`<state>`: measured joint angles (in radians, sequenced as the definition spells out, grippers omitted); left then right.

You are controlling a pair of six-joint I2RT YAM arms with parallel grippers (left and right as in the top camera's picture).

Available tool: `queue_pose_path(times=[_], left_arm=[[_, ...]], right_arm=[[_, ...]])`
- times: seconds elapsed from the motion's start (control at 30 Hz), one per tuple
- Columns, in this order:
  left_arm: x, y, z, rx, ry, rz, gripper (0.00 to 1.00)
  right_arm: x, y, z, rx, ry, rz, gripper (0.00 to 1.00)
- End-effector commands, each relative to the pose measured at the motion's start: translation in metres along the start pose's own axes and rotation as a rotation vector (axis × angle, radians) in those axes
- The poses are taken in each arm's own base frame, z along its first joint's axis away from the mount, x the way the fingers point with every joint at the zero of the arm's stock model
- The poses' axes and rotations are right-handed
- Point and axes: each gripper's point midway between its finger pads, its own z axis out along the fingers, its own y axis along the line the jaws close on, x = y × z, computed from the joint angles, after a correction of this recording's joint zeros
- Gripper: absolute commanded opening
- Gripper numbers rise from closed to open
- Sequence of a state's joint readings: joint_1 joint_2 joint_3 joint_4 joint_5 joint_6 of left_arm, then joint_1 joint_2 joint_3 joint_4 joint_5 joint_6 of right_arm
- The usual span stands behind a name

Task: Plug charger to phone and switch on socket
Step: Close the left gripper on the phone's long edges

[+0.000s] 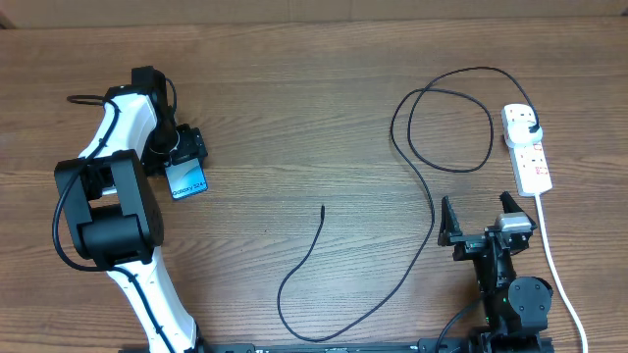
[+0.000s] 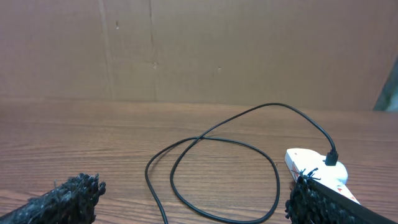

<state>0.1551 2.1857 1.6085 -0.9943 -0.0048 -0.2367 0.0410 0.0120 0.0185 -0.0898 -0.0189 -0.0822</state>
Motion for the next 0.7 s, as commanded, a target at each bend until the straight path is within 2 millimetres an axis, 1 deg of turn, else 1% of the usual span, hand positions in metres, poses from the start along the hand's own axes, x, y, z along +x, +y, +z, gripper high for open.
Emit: queue_pose_path(times=[0.0,0.57,0.67], left_arm=[[0.0132,-0.0017,0.0102,0.02,0.048,-0.016,0.85],[0.0131,-0.0017,0.0102,0.02,0.047,-0.016,0.84],[0.0131,-0.0017,0.0102,0.02,0.047,-0.016,0.83]], right_arm=[[0.0018,0.0011,0.0001,-0.004,-0.004,0.002,1.0],[0.0017,0.0011,0.0001,-0.004,-0.005,0.002,1.0],[0.0017,0.0011,0.0001,-0.004,-0.005,0.002,1.0]])
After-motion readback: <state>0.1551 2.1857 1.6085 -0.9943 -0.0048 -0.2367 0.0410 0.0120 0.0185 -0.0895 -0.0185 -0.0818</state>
